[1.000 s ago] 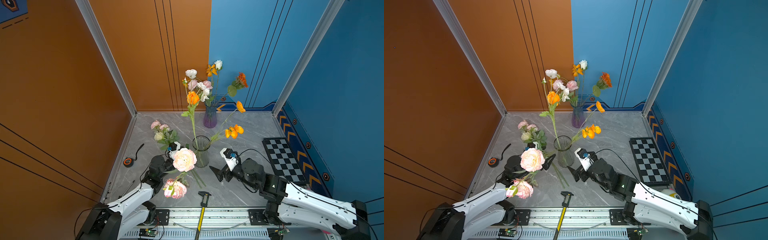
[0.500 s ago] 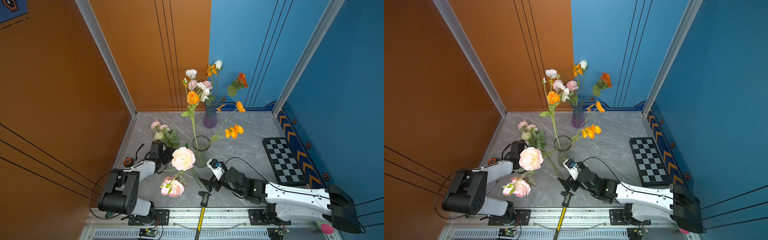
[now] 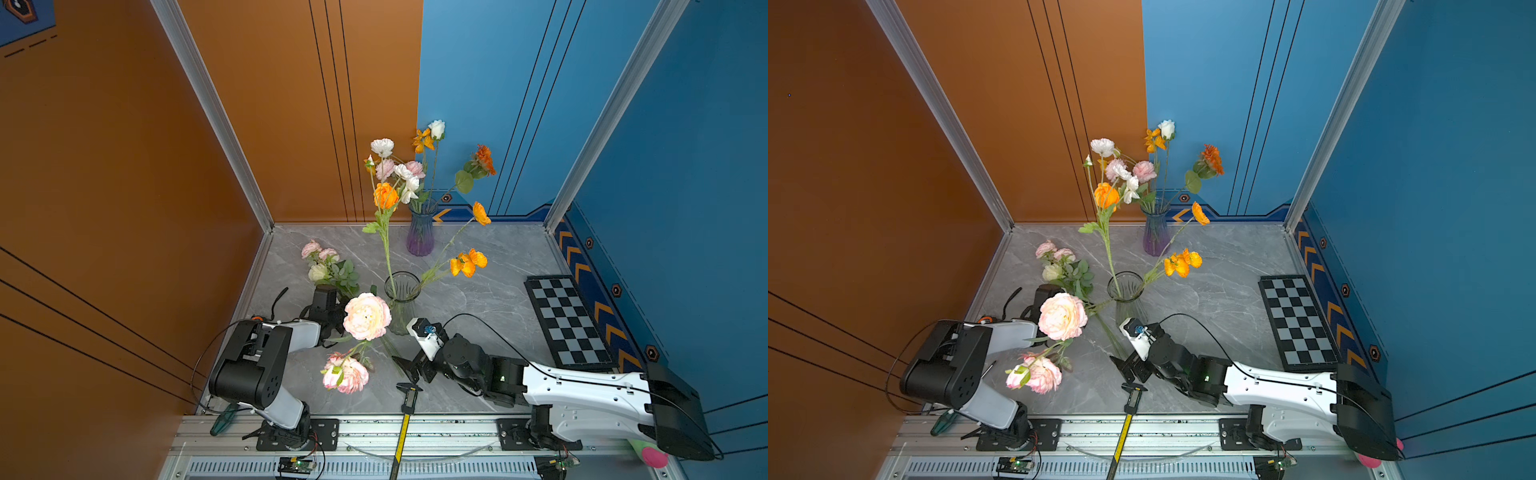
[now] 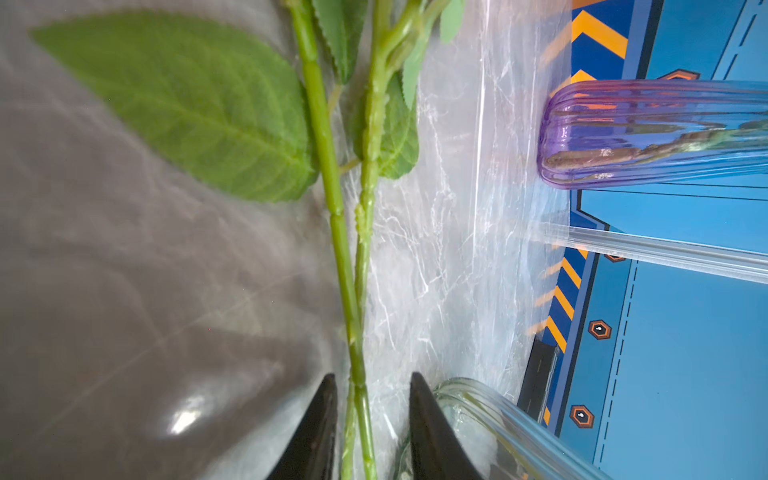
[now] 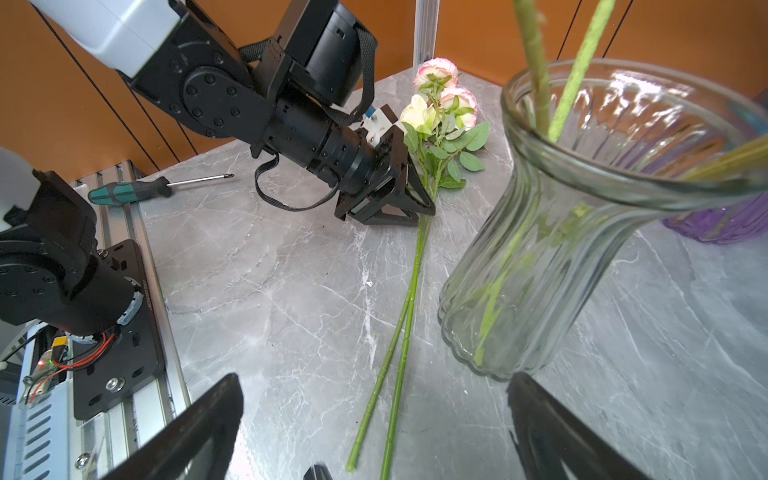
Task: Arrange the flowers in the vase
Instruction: 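Move the left gripper down and grasp the cream rose stem on the table, then lift the cream rose high off the table with the left gripper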
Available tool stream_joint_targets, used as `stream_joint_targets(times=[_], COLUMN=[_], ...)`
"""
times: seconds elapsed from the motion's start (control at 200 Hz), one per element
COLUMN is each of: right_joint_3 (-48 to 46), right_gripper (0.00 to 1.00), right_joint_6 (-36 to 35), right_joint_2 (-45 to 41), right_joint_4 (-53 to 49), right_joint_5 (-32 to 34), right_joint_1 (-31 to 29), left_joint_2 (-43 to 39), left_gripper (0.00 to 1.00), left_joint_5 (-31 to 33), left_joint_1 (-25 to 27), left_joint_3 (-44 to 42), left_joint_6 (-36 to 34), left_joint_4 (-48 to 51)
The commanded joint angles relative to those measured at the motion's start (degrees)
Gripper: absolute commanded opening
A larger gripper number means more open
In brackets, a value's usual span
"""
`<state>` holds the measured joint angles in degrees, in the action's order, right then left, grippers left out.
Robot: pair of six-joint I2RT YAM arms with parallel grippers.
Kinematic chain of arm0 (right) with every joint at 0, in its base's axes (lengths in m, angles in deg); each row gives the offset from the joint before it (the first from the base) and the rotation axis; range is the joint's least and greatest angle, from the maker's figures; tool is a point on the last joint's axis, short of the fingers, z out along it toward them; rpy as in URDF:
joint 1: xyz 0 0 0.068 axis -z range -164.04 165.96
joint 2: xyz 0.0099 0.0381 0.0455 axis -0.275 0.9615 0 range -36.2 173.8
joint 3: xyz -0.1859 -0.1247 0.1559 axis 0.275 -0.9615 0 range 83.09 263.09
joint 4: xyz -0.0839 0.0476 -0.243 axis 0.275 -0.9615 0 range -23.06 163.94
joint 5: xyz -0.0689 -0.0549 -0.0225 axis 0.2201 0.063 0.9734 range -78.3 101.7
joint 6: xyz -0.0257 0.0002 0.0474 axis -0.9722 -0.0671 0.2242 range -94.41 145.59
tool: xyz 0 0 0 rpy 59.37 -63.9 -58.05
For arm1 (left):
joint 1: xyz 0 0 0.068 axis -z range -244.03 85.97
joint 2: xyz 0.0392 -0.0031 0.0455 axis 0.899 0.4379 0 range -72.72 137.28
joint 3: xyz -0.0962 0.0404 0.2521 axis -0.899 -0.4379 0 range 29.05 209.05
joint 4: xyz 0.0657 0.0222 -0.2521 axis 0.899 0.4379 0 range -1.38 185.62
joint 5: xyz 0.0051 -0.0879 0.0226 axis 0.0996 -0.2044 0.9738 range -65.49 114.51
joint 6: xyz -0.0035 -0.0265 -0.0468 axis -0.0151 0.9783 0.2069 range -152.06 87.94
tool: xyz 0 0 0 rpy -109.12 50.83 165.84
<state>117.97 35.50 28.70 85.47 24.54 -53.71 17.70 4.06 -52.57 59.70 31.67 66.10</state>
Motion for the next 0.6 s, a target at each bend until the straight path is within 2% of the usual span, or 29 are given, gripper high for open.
stream_joint_targets(times=[0.0, 0.09, 0.36, 0.47, 0.596], right_joint_3=[0.9, 1.1, 1.2, 1.3, 1.6], right_gripper=[1.0, 1.0, 1.0, 1.0, 1.0], right_joint_6=[-0.8, -0.9, -1.1, -1.2, -1.6], right_joint_2=[-1.7, -1.8, -1.5, -1.4, -1.2], right_joint_4=[-0.8, -1.0, -1.1, -0.7, -0.9], right_joint_5=[2.1, 2.1, 1.7, 1.2, 0.9], right_joint_1=[0.5, 0.6, 0.8, 0.9, 0.9], left_joint_2=[1.2, 1.4, -2.6, -5.4, -7.5], left_gripper=[0.26, 0.18, 0.04, 0.0, 0.0], left_joint_5=[0.3, 0.2, -0.9, -0.8, -0.7], left_joint_1=[0.6, 0.7, 0.6, 0.3, -0.6], left_joint_3=[-0.6, -0.6, -2.6, -4.0, -4.8], left_joint_6=[0.7, 1.0, 1.5, 1.7, 1.4], left_joint_4=[-2.0, -2.5, -2.4, -2.4, -2.0])
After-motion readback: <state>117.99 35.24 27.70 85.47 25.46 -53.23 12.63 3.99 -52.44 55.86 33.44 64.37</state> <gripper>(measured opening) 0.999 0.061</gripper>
